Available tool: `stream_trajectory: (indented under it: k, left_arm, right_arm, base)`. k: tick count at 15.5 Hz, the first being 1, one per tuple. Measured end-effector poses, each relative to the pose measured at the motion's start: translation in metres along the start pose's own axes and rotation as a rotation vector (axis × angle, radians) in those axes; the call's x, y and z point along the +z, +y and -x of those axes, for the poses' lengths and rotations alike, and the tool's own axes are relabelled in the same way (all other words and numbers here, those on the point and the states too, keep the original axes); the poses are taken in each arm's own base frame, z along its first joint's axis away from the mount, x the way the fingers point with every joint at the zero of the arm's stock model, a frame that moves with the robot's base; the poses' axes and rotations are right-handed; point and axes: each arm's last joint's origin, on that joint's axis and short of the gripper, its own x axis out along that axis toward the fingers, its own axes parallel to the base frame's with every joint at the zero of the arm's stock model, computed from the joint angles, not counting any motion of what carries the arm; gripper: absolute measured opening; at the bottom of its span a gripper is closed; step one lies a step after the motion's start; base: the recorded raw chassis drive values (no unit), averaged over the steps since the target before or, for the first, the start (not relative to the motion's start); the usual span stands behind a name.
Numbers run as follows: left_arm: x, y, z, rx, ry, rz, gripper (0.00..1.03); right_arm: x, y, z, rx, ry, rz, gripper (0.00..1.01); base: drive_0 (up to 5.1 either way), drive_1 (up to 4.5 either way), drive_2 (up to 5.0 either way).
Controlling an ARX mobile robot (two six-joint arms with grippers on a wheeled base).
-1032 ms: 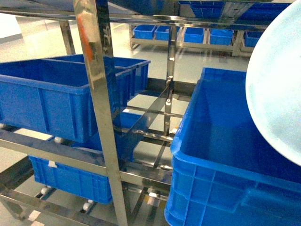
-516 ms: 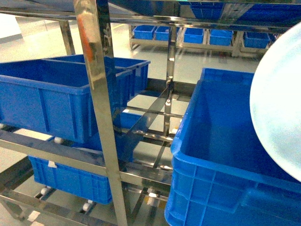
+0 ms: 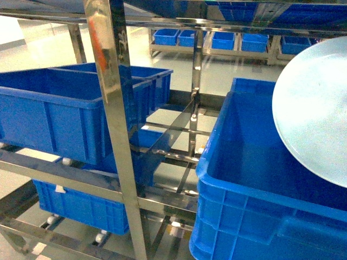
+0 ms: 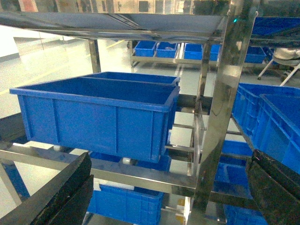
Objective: Place blue tray on left shelf second layer neatly
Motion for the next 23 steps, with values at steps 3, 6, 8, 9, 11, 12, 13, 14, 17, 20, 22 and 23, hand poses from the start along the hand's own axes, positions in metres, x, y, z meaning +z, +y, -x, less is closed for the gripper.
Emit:
stream_trajectory:
  k: [3,6,8,9,11,12,13,14,17,20,22,23]
  left_arm:
    - [0.000,0.000,0.000,0.000,0.000,0.000,0.98]
    - [0.000,0.000,0.000,0.000,0.000,0.000,0.98]
    - [0.000,0.000,0.000,0.000,0.000,0.000,0.98]
    - [0.000,0.000,0.000,0.000,0.000,0.000,0.98]
    - [0.000,0.000,0.000,0.000,0.000,0.000,0.98]
    - [0.000,0.000,0.000,0.000,0.000,0.000,0.98]
    - [0.000,0.000,0.000,0.000,0.000,0.000,0.98]
    - [0.000,0.000,0.000,0.000,0.000,0.000,0.98]
    - [0.000,0.000,0.000,0.000,0.000,0.000,0.98]
    - [0.000,0.000,0.000,-0.001,-0.001,0.000,0.98]
    - [0.000,0.000,0.000,0.000,0.000,0.000,0.98]
    - [0.000,0.000,0.000,0.002,-0.001,0.000,0.98]
  right_arm:
    - [-0.002,0.007,-0.024,-0.104,-0.002,0.023,0.02]
    - [-0.006,0.002,-0.046,-0.250,-0.015,0.029,0.05]
    - [-0.008,0.006,-0.047,-0.259,-0.004,0.033,0.23]
    - [-0.007,0.006,-0.047,-0.258,-0.009,0.032,0.25]
    - [-0.002,0.009,-0.045,-0.245,-0.037,0.032,0.39]
    - [-0.001,0.016,-0.039,-0.222,-0.045,0.043,0.52]
    - [-0.005,0.023,-0.021,-0.193,-0.029,0.064,0.65]
    - [-0.009,0.033,0.003,-0.159,0.001,0.107,0.80]
    - [-0.017,0.047,0.074,-0.152,0.047,0.285,0.97]
    - [-0.007,0.035,0.142,-0.086,-0.189,0.405,0.83]
    - [-0.008,0.029,0.143,-0.011,-0.218,0.369,0.63]
    - [-0.010,0.027,0.142,0.008,-0.209,0.369,0.52]
  base:
    - [0.0,0.00,0.0]
    - [0.0,0.00,0.0]
    - [0.0,0.00,0.0]
    - [0.0,0.00,0.0]
    - [0.0,0.00,0.0]
    - [0.0,0.00,0.0]
    - [0.0,0.00,0.0]
    - [0.0,0.00,0.0]
    - [0.0,0.00,0.0]
    - [0.0,0.00,0.0]
    - [0.0,0.00,0.0]
    - [0.0,0.00,0.0]
